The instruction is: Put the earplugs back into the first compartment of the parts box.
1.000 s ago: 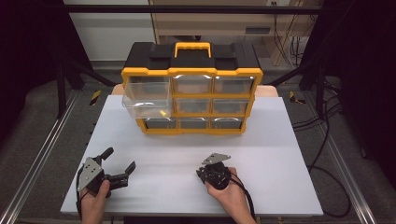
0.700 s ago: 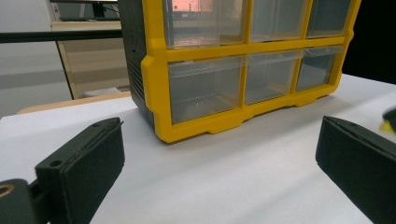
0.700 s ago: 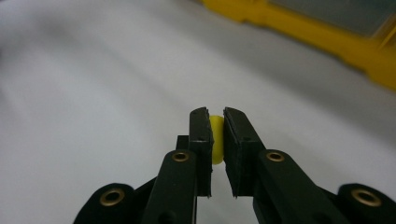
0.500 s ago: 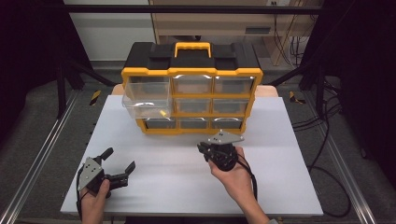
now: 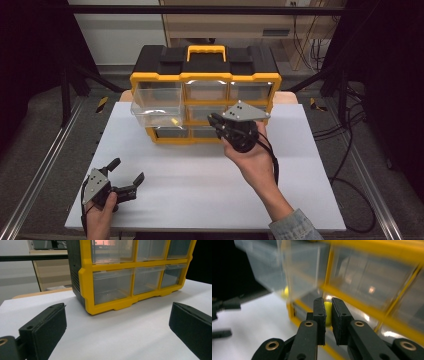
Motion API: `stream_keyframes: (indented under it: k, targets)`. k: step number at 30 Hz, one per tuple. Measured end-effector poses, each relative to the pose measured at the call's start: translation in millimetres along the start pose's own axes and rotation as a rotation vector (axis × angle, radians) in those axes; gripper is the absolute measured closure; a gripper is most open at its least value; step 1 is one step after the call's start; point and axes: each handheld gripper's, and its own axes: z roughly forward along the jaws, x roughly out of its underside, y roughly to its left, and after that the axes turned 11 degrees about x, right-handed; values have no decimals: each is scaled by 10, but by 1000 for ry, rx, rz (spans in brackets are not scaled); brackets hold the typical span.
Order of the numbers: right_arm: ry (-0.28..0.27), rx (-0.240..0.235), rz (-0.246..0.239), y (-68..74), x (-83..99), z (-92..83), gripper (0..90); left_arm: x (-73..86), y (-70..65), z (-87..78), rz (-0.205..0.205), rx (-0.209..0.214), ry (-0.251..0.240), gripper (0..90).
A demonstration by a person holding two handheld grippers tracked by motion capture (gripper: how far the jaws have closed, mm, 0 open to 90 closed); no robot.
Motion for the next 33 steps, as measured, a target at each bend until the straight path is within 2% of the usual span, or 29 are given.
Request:
stream_keyframes:
  k: [2,3,5,15,21,30,33]
  targets:
    - [-19,5,0,-3,-67,-1,820,2,-2,-6,-2,1,-2,9]
    - [-50,0,18,-10,-204,5,820,3,0,-20,-7,0,-5,9]
    - [-69,-12,30,-1,-299,15,820,3,14,-27,-13,-2,-11,8]
    - [-125,-40,6,115,-645,107,819,3,17,-14,-16,-1,-11,8]
    - [-134,-72,43,136,-731,170,818,3,17,-14,-16,0,-12,9]
    - [-129,-108,43,258,-789,296,815,1,14,-6,-13,4,-9,9]
    - [-120,-121,26,354,-852,398,811,-2,8,-8,-11,4,-9,8]
